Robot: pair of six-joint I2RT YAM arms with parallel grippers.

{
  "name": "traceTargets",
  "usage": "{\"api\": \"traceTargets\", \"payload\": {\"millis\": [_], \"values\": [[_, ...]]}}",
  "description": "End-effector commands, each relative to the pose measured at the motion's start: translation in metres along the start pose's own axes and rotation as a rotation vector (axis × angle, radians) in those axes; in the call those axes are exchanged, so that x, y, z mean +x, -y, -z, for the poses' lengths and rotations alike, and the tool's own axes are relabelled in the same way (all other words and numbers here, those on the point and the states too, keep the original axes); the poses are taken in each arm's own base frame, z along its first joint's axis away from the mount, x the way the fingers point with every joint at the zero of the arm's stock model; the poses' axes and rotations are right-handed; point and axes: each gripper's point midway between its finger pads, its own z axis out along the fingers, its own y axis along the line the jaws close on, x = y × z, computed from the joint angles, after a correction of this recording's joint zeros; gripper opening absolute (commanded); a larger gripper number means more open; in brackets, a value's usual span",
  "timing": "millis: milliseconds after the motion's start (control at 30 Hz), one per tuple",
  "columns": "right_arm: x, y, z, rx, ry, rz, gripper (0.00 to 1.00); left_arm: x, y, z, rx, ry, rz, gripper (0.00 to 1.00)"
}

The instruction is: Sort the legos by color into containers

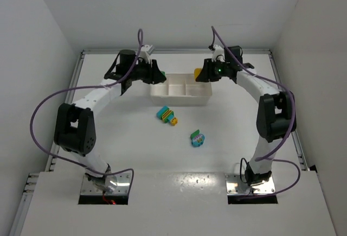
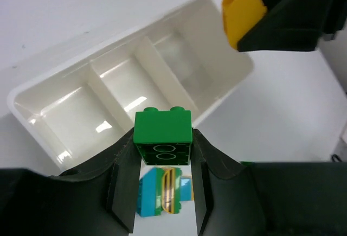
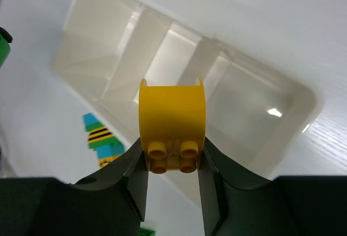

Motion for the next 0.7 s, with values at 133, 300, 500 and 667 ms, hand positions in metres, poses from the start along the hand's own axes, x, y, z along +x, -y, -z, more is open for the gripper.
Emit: {"api": "traceTargets", "payload": {"millis": [133, 300, 500, 667], "values": [[0.012, 0.035, -0.015, 0.196, -0.077, 0.09, 0.2, 0.027, -0.06, -0.02, -0.308, -0.093, -0.035, 0.09], [0.016, 0.039, -0.02, 0.21, -0.082, 0.118, 0.66, 0.033, -0.064, -0.031, -0.332, -0.11, -0.042, 0.52], [0.001, -0.012, 0.007, 0.016, -0.017, 0.208, 0.87, 0.022, -0.028, -0.03, -0.159, -0.075, -0.051, 0.81], [0.031, -0.029, 0.044, -0.012, -0.038, 0.271, 0.87, 0.027, 0.059, 0.0, 0.232, -0.082, -0.252, 0.8]]}}
